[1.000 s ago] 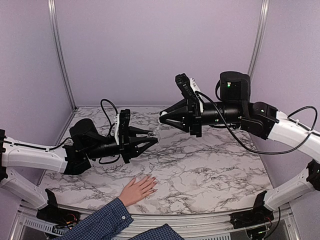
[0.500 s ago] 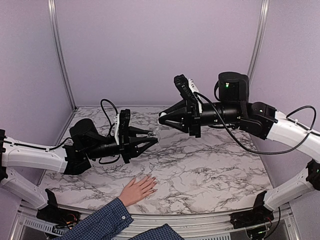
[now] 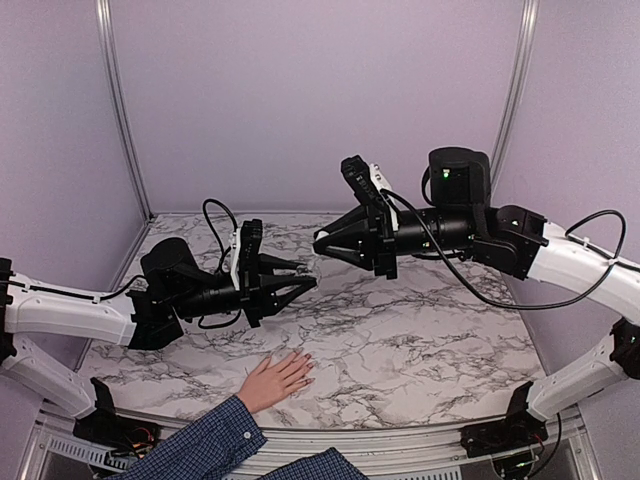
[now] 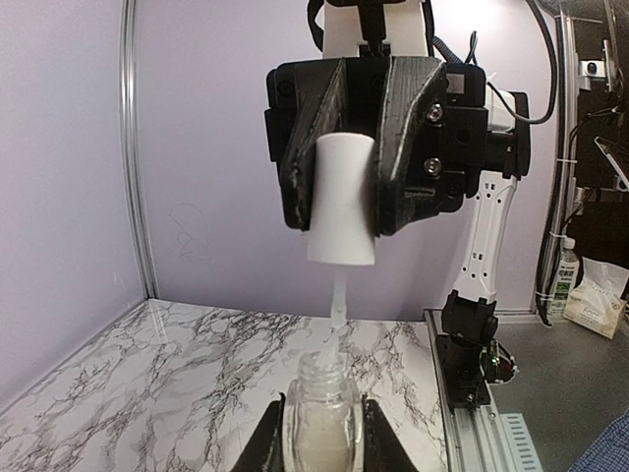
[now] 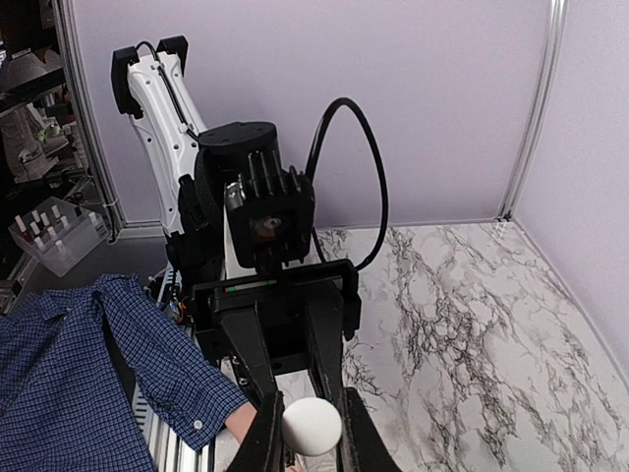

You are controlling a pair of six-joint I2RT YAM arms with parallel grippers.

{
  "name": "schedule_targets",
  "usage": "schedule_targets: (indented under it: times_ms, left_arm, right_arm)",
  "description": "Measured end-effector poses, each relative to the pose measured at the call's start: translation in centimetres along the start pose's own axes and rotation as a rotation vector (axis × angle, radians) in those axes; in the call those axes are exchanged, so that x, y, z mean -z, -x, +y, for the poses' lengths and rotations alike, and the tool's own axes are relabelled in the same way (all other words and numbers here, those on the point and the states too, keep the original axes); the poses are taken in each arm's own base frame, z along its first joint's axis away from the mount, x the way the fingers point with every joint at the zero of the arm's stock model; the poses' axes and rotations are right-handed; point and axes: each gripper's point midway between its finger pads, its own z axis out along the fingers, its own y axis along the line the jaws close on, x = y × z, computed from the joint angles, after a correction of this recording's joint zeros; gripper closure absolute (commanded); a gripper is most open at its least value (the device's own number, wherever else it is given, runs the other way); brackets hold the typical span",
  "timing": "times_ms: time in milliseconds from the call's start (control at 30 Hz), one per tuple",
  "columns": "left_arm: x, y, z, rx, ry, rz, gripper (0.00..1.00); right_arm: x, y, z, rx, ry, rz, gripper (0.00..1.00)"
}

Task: Paint the nails
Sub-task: Paint the hand on the nail.

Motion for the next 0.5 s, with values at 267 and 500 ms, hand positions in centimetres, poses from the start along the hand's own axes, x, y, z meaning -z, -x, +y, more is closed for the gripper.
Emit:
schedule_targets:
  times_ms: [267, 500]
  left_arm:
    - [0.0, 0.0, 0.01, 0.0, 0.0, 0.0, 1.0]
    - [0.01, -0.01, 0.06, 0.0, 0.002, 0.0, 1.0]
  right_arm:
    - [-0.02, 0.0, 0.21, -0.002, 0.013, -0.001, 1.0]
    - [-0.06, -0.14, 0.71, -0.006, 0.042, -0.009, 1.0]
